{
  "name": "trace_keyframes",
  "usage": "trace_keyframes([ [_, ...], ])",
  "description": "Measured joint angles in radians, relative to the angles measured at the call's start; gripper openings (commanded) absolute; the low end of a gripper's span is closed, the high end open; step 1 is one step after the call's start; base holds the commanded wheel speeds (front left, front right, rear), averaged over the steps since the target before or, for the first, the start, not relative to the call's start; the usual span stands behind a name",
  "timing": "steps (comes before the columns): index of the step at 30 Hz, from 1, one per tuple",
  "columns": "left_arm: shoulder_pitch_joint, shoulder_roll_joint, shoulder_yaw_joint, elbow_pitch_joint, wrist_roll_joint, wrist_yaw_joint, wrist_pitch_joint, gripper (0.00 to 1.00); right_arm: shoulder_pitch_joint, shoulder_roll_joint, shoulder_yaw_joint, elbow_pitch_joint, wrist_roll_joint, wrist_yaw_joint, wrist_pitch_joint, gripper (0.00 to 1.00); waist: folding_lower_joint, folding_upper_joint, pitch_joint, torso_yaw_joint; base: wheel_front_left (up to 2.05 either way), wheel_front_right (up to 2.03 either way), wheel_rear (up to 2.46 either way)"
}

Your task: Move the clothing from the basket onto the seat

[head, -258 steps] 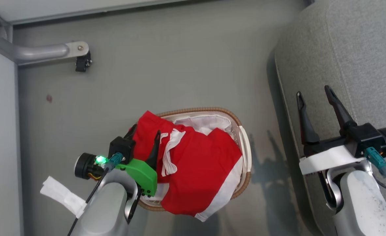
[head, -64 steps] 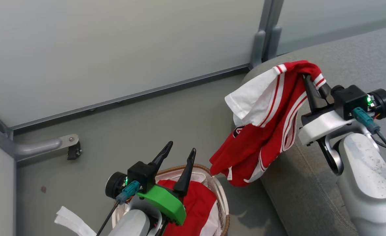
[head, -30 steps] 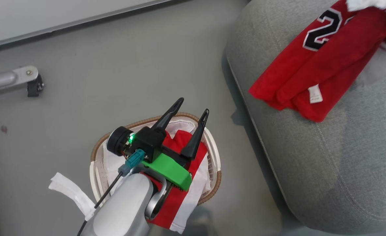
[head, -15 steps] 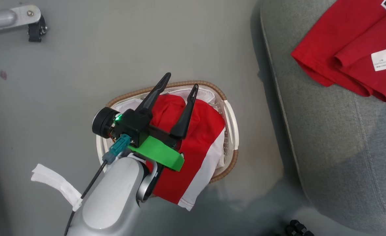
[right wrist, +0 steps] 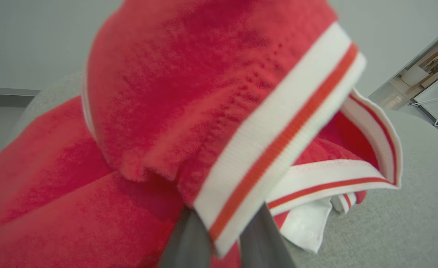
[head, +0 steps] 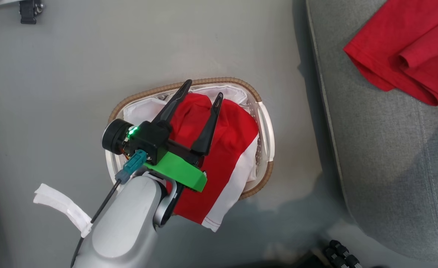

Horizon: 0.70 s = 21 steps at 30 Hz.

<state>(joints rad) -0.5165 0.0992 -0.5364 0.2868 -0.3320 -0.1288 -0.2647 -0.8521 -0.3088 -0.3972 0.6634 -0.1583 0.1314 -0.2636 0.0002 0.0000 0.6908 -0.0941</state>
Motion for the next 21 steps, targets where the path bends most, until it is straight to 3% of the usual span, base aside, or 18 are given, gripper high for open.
trace_keyframes([
  [2, 0.000, 0.000, 0.000, 0.006, 0.000, 0.000, 0.000, 1.00, 0.025, 0.007, 0.007, -0.012, 0.005, 0.000, 0.000, 0.50, 0.0000, 0.0000, -0.010, -0.003, 0.00, 0.00, 0.00],
  [3, 0.001, 0.000, 0.000, 0.008, 0.000, 0.000, 0.000, 1.00, 0.035, 0.008, 0.011, -0.022, 0.006, 0.000, 0.000, 1.00, 0.0000, 0.0000, -0.015, -0.004, 0.00, 0.00, 0.00],
  [21, 0.098, -0.012, 0.073, 0.041, -0.019, 0.000, 0.000, 1.00, 0.309, 0.059, 0.117, -0.156, 0.037, 0.000, 0.000, 1.00, -0.0002, 0.0000, -0.199, -0.021, 0.00, 0.00, 0.00],
])
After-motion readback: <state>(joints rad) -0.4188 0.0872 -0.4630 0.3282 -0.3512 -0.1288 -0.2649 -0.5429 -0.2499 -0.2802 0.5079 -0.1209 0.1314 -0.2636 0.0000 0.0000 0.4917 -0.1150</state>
